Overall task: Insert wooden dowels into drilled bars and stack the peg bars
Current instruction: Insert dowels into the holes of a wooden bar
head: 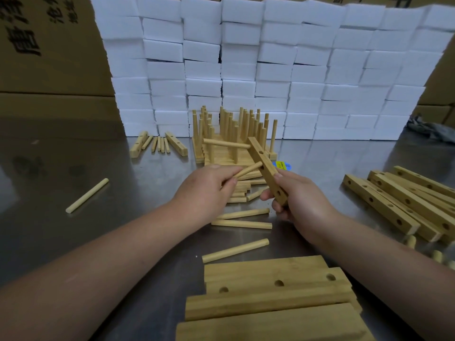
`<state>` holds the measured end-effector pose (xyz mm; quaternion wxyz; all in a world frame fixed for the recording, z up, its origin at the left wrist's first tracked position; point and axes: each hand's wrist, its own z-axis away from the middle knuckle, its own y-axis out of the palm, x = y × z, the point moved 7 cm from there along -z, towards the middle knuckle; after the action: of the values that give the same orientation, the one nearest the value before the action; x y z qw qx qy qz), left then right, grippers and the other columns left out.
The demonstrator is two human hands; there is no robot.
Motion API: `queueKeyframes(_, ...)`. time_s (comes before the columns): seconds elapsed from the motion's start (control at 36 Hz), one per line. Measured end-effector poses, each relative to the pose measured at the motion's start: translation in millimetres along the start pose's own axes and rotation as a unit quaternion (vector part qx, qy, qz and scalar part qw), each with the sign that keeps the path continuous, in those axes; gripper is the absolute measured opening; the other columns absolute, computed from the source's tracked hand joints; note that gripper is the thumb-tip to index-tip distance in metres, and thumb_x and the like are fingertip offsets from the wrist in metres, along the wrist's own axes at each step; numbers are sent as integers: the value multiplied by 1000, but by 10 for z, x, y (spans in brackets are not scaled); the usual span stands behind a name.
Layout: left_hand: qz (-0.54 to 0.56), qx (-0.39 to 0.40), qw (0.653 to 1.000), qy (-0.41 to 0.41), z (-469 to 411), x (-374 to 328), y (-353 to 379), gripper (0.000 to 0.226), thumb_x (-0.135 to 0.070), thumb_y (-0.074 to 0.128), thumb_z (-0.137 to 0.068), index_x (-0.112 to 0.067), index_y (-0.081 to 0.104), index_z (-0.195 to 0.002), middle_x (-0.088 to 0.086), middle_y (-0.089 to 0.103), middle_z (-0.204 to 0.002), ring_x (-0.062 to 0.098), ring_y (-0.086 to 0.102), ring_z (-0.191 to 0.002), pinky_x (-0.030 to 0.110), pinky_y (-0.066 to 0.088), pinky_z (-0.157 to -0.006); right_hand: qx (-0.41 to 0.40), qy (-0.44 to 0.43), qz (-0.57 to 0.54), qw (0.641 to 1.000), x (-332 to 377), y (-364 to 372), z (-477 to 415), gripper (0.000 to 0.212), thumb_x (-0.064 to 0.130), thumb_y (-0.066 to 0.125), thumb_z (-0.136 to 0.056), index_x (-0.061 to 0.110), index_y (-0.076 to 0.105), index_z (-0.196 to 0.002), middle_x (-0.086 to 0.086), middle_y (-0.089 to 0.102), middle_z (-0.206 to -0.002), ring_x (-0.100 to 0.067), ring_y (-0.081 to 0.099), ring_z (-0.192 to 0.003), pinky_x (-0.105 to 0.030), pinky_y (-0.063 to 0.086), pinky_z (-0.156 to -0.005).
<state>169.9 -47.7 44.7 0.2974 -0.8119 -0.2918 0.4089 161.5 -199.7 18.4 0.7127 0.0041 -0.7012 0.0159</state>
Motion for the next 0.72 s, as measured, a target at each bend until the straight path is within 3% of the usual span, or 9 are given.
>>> queueKeyframes(0.06, -6, 3, 1000, 8, 11, -8, 7, 33, -26, 48, -94, -32, 57, -125, -4, 63, -104, 12, 55, -95, 26, 44, -76, -4, -14, -3, 1000, 21, -3, 2, 26, 20, 37, -100, 26, 62, -99, 1, 61, -64, -11, 38, -44, -20, 30, -42)
queueKeyframes(0.14, -26, 4, 999, 21, 19, -14, 27, 34, -27, 46, -95, -30, 54, -128, -3, 62, -109, 12, 53, -101, 24, 37, -77, -2, -25, -1, 1000, 33, 1, 4, 27, 17, 36, -99, 24, 62, -98, -1, 59, -71, -10, 38, -44, -23, 29, -44)
queueKeyframes(0.44, -70, -29, 995, 59, 12, -91, -70, 34, -30, 43, -95, -29, 55, -127, -6, 54, -83, 13, 50, -79, 27, 39, -63, 31, -37, 6, 999, 90, 49, 38, 29, 21, 35, -99, 33, 62, -100, 3, 50, -57, -9, 37, -43, -20, 29, -42)
queueKeyframes(0.72, -171, -26, 980, 100, 9, -224, -166, 33, -34, 35, -95, -22, 61, -112, -1, 51, -78, 21, 51, -74, 30, 38, -58, 24, -93, 87, 992, 204, 54, 84, 31, 27, 35, -99, 41, 63, -100, 6, 44, -54, -4, 36, -44, -19, 30, -45)
